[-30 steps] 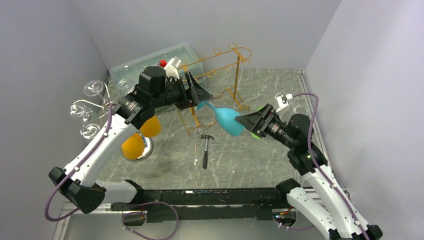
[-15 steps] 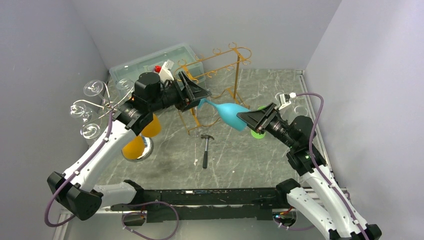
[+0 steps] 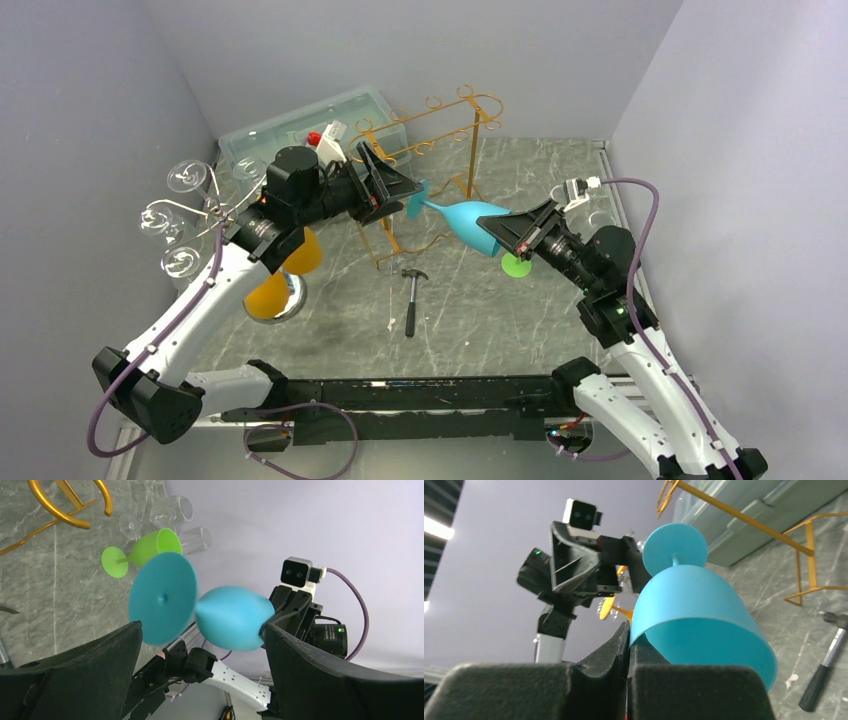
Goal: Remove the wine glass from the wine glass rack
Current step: Place the wine glass at the center of the board.
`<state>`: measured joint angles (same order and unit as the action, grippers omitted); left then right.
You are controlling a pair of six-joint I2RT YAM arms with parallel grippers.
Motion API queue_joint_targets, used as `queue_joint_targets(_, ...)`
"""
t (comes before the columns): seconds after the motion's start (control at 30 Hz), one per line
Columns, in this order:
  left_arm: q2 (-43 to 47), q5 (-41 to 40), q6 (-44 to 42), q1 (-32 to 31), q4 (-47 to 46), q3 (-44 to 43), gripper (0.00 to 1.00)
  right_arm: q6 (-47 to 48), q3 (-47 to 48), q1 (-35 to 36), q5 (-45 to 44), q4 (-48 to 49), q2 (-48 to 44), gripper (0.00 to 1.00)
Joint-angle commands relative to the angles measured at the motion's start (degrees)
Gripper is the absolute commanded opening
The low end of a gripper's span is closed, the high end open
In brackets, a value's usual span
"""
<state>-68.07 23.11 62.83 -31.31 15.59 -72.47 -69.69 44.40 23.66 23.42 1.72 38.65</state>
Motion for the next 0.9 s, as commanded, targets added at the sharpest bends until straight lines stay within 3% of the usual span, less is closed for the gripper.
queue_joint_targets(0.0, 2.07, -0.43, -5.42, -0.15, 3.59, -4.38, 0.98, 4.87, 7.03, -0.02, -3.78, -10.03, 0.48, 0.0)
queue_joint_targets(0.27, 1.45, -2.37, -14.11, -0.15, 11.74, -9.86, 0.99, 19.33, 26.1, -0.02, -13.09, -43.08, 5.96, 0.0)
queue_joint_targets(0.47, 0.1, -2.11, -19.79, -0.22, 15.55, -12.96, 1.0, 25.42, 35.31, -0.02, -19.18, -63.81, 10.52, 0.0)
queue_joint_targets(0.67, -0.34, -2.04, -25.04, -0.58, 19.73, -16.36, 0.99, 26.99, 36.95, -0.02, -26.87, -74.94, 12.93, 0.0)
queue_joint_targets(0.87, -0.21, -1.45, -28.37, -0.82, 22.65, -18.06, 0.99, 25.77, 31.88, -0.02, -33.72, -77.87, 15.01, 0.0)
